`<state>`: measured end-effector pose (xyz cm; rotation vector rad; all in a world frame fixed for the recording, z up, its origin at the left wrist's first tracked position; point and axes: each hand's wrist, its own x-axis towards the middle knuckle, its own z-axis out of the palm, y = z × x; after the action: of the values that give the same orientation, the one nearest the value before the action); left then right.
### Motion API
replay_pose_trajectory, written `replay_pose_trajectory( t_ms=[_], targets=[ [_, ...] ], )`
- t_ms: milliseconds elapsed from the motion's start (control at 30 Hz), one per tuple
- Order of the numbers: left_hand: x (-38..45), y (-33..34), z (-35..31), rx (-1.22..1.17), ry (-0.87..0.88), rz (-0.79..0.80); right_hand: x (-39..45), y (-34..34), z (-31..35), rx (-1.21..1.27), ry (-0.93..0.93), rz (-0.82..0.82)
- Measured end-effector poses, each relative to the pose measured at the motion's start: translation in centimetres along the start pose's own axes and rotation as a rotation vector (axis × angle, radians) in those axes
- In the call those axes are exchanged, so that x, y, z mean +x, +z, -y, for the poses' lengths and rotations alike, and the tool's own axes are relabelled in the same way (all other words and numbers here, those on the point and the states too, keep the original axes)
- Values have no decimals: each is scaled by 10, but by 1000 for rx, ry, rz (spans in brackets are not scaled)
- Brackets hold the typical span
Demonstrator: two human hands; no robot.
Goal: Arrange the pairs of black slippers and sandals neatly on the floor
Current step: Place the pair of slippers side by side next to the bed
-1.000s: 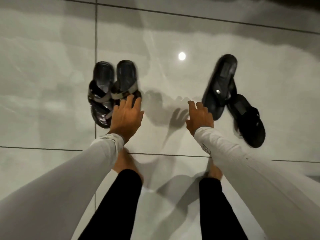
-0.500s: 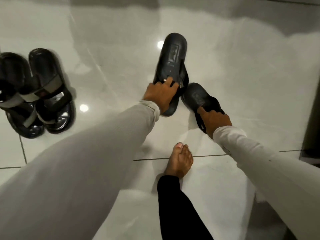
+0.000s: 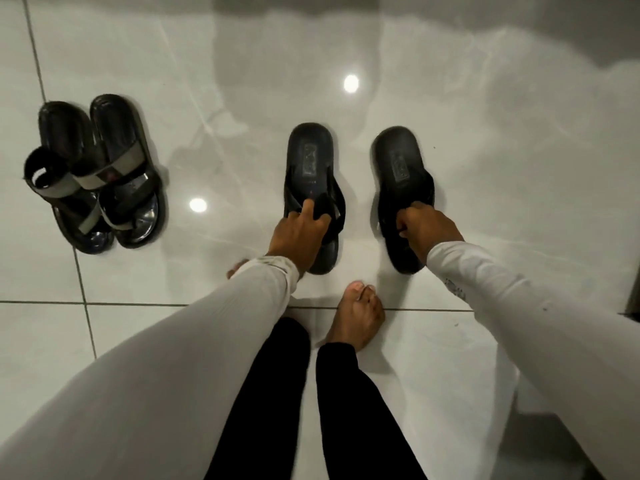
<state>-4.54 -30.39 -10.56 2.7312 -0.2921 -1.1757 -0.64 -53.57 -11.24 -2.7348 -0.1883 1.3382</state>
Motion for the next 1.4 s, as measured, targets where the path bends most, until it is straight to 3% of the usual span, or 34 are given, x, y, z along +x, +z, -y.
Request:
replay_pose_trajectory(
  t_ms=[167,333,500,667,1400],
  targets=[
    [11,-20,0,-46,69,-25,13,-9,40,68,-34,-52],
    [19,-50,12,-69,162,140,7,-23,66,172,57,-108],
    [39,-63,15,-9,29,247,8,-25,69,-24,116,-75],
    [57,-61,-9,-100,-95,324,17,-16,57,-5,125,40],
    [204,-144,-227,-207,-132,183,84,-145,-181,-5,183,18]
  ],
)
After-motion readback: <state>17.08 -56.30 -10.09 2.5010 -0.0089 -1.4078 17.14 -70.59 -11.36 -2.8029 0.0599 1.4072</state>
